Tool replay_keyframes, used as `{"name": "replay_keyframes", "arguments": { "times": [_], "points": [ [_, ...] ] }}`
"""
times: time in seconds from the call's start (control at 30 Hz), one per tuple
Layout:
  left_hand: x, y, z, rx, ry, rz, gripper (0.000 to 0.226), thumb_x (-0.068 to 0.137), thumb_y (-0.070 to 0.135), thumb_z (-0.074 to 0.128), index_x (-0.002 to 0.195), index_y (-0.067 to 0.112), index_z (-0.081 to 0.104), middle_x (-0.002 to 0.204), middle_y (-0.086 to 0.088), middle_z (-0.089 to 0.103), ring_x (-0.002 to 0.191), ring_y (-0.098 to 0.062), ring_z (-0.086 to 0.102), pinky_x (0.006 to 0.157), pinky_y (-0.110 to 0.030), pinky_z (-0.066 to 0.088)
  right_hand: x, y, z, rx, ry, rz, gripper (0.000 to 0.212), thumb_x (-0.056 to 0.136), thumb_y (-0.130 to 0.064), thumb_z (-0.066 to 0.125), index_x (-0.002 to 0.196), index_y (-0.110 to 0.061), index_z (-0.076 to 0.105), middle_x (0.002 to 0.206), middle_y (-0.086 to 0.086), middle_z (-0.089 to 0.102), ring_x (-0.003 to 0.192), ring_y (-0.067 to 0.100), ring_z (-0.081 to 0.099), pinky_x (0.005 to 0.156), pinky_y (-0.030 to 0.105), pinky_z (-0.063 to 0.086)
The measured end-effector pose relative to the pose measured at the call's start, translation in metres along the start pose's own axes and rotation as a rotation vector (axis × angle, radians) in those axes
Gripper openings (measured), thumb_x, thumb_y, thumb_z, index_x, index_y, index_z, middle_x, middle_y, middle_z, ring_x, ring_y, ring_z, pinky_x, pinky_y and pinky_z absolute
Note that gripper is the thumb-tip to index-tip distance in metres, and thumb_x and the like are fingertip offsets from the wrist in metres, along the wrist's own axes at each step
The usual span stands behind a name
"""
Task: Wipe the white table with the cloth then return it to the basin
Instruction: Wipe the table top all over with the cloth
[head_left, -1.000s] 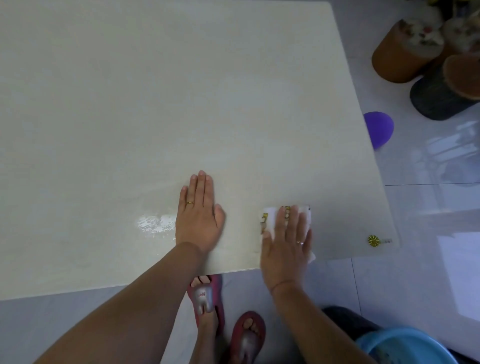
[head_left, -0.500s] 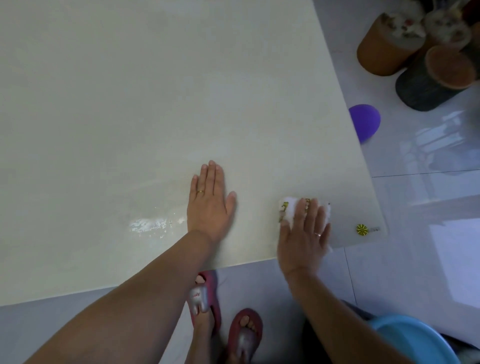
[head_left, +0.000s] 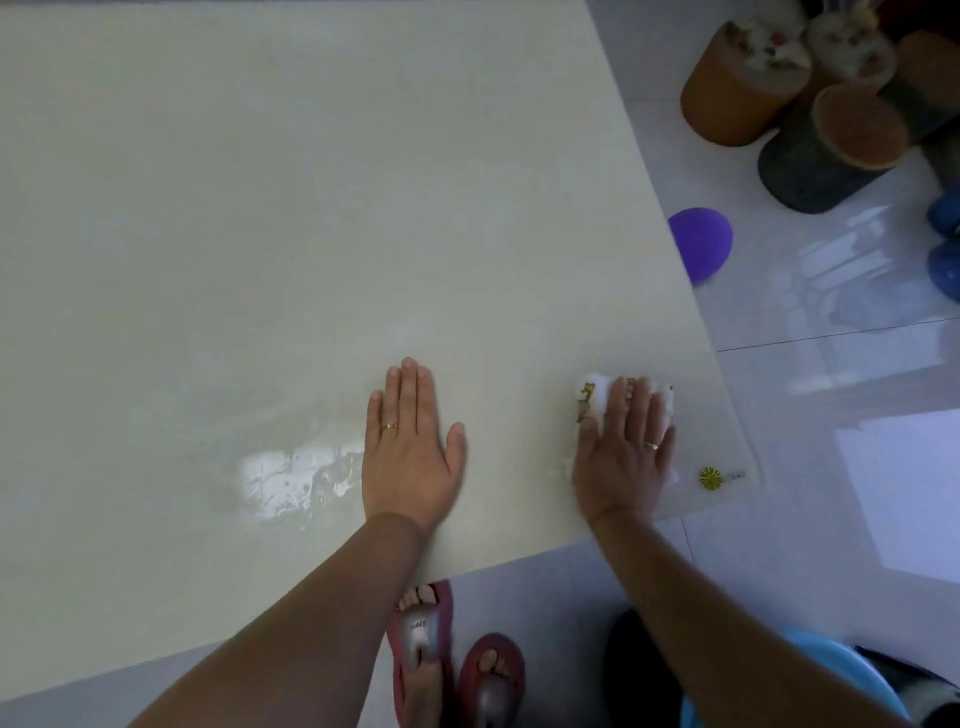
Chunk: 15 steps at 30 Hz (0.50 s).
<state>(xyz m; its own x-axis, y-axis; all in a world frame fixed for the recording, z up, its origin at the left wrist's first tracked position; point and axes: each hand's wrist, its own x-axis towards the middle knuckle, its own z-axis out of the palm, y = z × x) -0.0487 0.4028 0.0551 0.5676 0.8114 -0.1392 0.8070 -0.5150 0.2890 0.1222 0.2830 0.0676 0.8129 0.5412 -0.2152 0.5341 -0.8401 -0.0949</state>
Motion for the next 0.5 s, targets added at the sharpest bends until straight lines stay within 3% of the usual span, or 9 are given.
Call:
{"name": "replay_keyframes", "arguments": {
  "times": [0.07, 0.2, 0.3, 0.37, 0.5],
  "points": [
    [-0.002, 0.001, 0.001, -0.005, -0.012, 0.001, 0.07, 0.094, 0.045, 0.014, 0.152, 0.007, 0.002, 0.161, -0.009, -0.001, 0.148, -0.02, -0.008, 0.121, -0.038, -0.003, -0.012, -0.031, 0.005, -0.014, 0.024, -0.025, 0.063, 0.095, -0.04, 0.028, 0.15, -0.015, 0.013, 0.159, 0.012, 0.01, 0.146, 0.032, 0.002, 0.118, 0.047, 0.004],
    [0.004, 0.002, -0.003, -0.005, -0.025, 0.01, 0.07, 0.095, 0.043, 0.019, 0.152, 0.004, 0.011, 0.16, -0.013, 0.008, 0.149, -0.023, 0.0, 0.12, -0.04, 0.002, -0.013, -0.052, 0.004, -0.153, -0.032, -0.514, 0.061, 0.093, -0.043, 0.028, 0.147, -0.015, 0.027, 0.156, 0.01, 0.024, 0.145, 0.032, 0.014, 0.115, 0.051, 0.021],
    [0.005, 0.001, -0.003, -0.014, -0.027, 0.018, 0.069, 0.095, 0.041, 0.023, 0.15, 0.002, 0.017, 0.159, -0.015, 0.015, 0.148, -0.025, 0.007, 0.119, -0.043, 0.007, 0.018, -0.024, -0.006, -0.193, -0.056, -0.731, 0.059, 0.094, -0.042, 0.031, 0.147, -0.019, 0.028, 0.156, 0.006, 0.022, 0.145, 0.027, 0.015, 0.115, 0.049, 0.023],
    [0.005, 0.0, -0.002, -0.016, -0.028, 0.022, 0.068, 0.095, 0.041, 0.024, 0.15, 0.002, 0.018, 0.159, -0.015, 0.016, 0.148, -0.025, 0.008, 0.119, -0.044, 0.01, 0.04, -0.012, -0.013, -0.123, -0.066, -0.595, 0.059, 0.094, -0.041, 0.028, 0.148, -0.019, 0.027, 0.157, 0.005, 0.019, 0.146, 0.026, 0.013, 0.117, 0.048, 0.017],
    [0.005, 0.0, 0.001, -0.012, -0.022, 0.028, 0.068, 0.095, 0.04, 0.025, 0.15, 0.001, 0.018, 0.159, -0.015, 0.015, 0.148, -0.025, 0.008, 0.119, -0.044, 0.01, 0.062, -0.034, -0.009, 0.025, 0.038, -0.056, 0.059, 0.096, -0.038, 0.03, 0.15, -0.017, 0.017, 0.159, 0.008, 0.011, 0.147, 0.029, 0.003, 0.117, 0.043, 0.003]
  ]
}}
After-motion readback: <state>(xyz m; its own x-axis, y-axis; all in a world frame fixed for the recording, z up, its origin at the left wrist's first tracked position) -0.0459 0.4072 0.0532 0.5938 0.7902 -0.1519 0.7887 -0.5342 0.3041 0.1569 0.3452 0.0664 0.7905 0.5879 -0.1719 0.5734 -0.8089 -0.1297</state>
